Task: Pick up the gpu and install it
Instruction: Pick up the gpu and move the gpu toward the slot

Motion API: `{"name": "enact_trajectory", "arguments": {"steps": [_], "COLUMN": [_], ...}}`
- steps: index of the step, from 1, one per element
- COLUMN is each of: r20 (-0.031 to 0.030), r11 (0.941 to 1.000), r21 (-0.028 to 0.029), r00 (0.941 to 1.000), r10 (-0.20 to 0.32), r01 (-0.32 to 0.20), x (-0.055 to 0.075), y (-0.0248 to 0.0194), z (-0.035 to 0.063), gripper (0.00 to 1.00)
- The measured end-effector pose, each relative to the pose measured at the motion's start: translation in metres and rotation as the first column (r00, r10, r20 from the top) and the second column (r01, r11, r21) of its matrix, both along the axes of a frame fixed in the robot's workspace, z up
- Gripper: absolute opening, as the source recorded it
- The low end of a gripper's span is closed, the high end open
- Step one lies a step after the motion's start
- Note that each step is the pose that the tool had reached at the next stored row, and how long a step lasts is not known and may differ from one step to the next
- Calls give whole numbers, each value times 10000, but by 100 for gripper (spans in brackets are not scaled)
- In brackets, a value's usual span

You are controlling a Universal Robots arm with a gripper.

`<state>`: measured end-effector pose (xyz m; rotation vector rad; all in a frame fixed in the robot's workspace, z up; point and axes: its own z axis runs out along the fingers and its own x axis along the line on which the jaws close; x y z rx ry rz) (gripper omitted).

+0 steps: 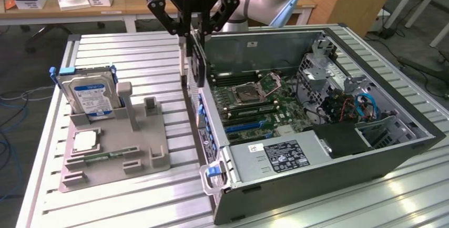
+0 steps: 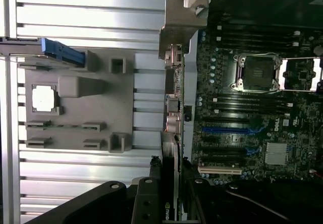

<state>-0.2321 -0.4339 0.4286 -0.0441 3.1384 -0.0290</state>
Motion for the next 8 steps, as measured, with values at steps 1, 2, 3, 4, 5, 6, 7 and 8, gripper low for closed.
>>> {"name": "enact_trajectory", "arguments": {"steps": [1, 2, 3, 4, 5, 6, 7, 8], "r20": [0, -1, -1, 0, -1, -1, 0, 0], "r11": [10000, 10000, 10000, 10000, 10000, 10000, 10000, 10000], "r21": [0, 0, -1, 0, -1, -1, 0, -1], "r00": [10000, 10000, 10000, 10000, 10000, 10000, 10000, 10000], "r10": [0, 0, 0, 0, -1, 0, 0, 0], "r01": [0, 0, 0, 0, 1, 0, 0, 0], "x": [8, 16, 24, 31, 37, 44, 51, 59], "y": [0, 0, 0, 0, 0, 0, 0, 0], "z": [0, 0, 1, 0, 0, 1, 0, 0], "gripper": [26, 26, 26, 26, 26, 26, 26, 26]}}
